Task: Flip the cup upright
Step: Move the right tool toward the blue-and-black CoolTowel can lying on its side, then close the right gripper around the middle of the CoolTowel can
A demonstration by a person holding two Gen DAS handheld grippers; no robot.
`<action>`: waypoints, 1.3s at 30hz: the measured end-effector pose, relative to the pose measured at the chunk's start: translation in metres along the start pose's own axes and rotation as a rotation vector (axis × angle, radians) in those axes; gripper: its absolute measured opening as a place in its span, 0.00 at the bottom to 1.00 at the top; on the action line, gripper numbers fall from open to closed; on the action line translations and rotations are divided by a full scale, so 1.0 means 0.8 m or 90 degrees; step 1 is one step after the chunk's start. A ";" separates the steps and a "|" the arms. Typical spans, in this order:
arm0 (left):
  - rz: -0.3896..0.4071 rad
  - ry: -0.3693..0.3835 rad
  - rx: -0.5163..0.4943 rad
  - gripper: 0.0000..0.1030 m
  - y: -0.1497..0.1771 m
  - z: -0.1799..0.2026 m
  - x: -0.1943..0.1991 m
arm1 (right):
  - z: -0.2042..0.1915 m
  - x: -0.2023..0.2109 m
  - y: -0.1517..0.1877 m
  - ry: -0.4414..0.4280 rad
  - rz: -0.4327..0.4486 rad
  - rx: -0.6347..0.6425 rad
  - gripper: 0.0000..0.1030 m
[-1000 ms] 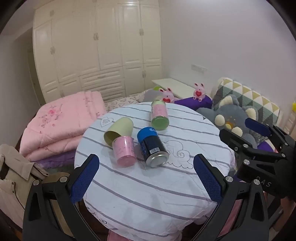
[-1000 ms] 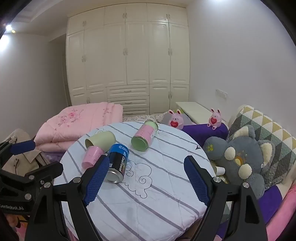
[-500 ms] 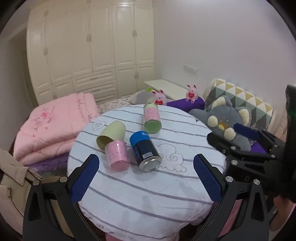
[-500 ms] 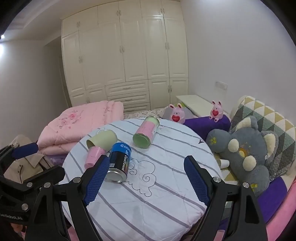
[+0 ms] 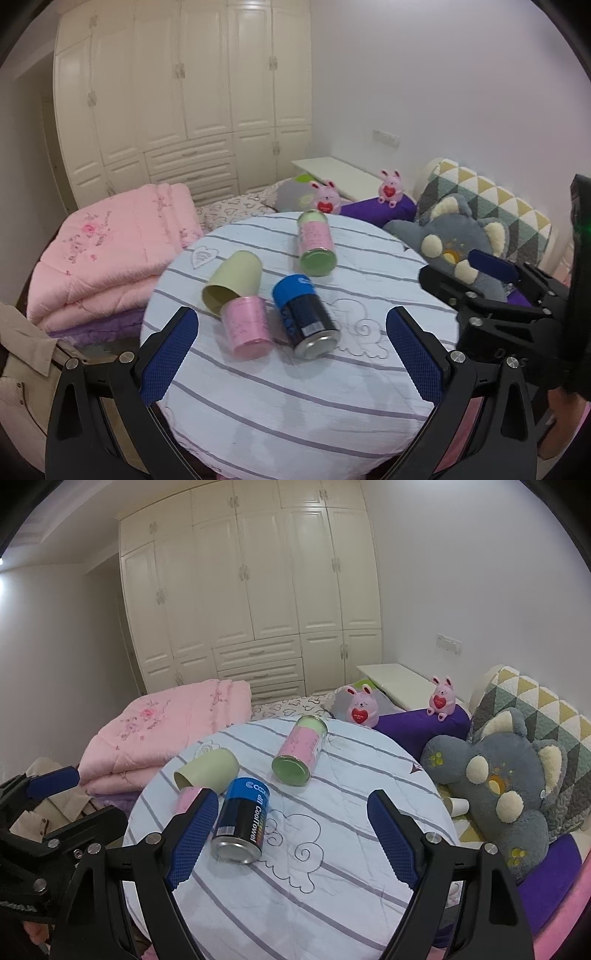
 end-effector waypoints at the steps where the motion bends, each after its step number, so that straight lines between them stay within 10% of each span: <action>1: -0.002 -0.007 0.001 1.00 -0.001 -0.004 -0.002 | 0.000 -0.002 -0.001 -0.001 -0.002 -0.002 0.82; 39: -0.052 -0.020 0.017 1.00 -0.002 -0.037 -0.069 | 0.000 -0.061 0.001 -0.024 -0.066 -0.039 0.82</action>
Point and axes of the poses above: each gripper's, at about its wrist camera, not at the fingertips, and x roughly against the way its jaws point, z to its right, y to its underside, the point moved 7 cm from there along -x, roughly the way its jaws point
